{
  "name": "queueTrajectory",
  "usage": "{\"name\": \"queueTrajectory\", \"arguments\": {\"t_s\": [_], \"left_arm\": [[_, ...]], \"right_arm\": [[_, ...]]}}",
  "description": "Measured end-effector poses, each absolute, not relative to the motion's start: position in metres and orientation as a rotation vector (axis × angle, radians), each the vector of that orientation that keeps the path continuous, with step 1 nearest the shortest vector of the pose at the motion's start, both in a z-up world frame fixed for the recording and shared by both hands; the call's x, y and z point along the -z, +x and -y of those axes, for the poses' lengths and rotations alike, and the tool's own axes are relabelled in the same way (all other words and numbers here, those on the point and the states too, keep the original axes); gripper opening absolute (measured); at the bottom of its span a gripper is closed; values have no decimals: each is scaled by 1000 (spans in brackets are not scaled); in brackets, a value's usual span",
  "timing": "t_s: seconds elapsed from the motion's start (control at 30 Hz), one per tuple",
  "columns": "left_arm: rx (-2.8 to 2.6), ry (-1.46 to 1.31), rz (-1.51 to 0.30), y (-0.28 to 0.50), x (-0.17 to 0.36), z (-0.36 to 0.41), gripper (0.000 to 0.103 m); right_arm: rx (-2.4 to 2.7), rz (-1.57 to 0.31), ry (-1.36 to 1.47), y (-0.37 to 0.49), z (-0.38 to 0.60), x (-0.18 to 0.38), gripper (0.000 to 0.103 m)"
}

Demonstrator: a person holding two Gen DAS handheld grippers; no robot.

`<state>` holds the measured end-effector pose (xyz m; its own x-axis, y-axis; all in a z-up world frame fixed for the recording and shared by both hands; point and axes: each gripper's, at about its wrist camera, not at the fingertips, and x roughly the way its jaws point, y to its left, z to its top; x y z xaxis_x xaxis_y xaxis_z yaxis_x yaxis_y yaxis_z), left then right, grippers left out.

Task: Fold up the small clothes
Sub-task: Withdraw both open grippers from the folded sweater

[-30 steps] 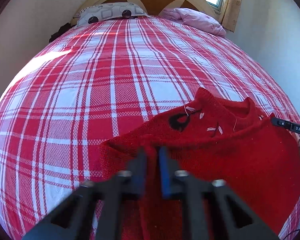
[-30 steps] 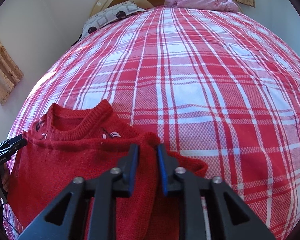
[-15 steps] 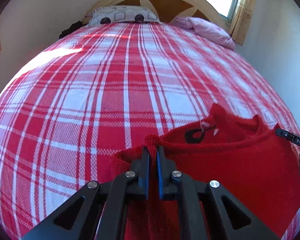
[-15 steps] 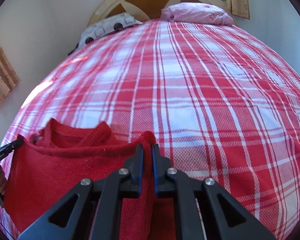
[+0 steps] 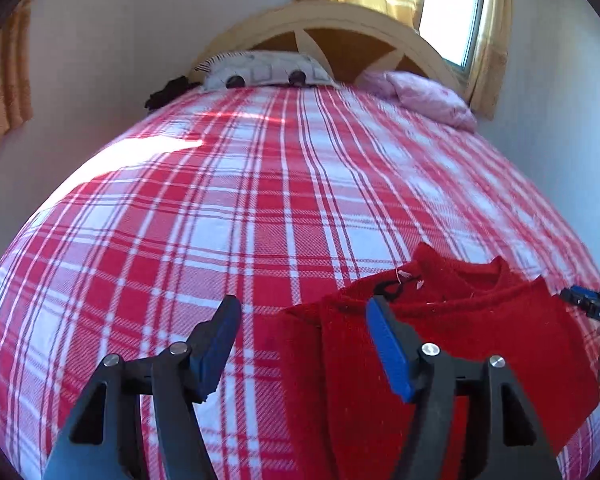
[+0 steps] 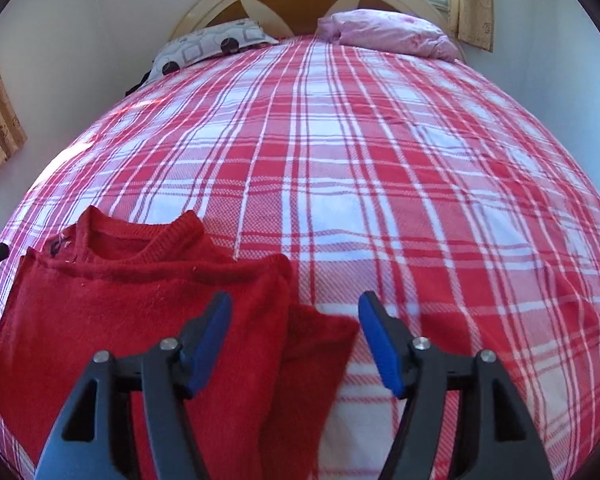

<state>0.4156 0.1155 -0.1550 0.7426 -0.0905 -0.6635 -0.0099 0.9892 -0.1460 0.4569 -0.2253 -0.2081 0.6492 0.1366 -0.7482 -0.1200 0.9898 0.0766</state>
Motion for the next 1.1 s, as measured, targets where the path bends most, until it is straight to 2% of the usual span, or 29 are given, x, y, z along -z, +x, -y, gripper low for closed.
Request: {"name": "queueTrajectory", "arguments": {"t_s": [0.23,0.3,0.4,0.57,0.8,0.97,1.1], "left_arm": [[60,-152,-766,335,170,-115,66],[56,-127,-815,321,187,-105,66],[36,-72,-867,314,209,-93,67],[14,-45,-841,313,216,-87,72],[5,-65,-829,293,209,-95,72],[19,-82,-847,292,219,-96,72],[28,-113,-855,295,219,-100,73]], "right_arm": [[-225,-731,-69,369,202,175,69],[-269,-712,-109,341,190,179,76],[-319,-743,-171,318,173,201,76],[-273,-830,-179,323,173,240,75],[-256,-767,-110,311,186,221,76],[-195,-888,-102,321,198,249,76],[-188,-880,-46,322,205,242,76]]}}
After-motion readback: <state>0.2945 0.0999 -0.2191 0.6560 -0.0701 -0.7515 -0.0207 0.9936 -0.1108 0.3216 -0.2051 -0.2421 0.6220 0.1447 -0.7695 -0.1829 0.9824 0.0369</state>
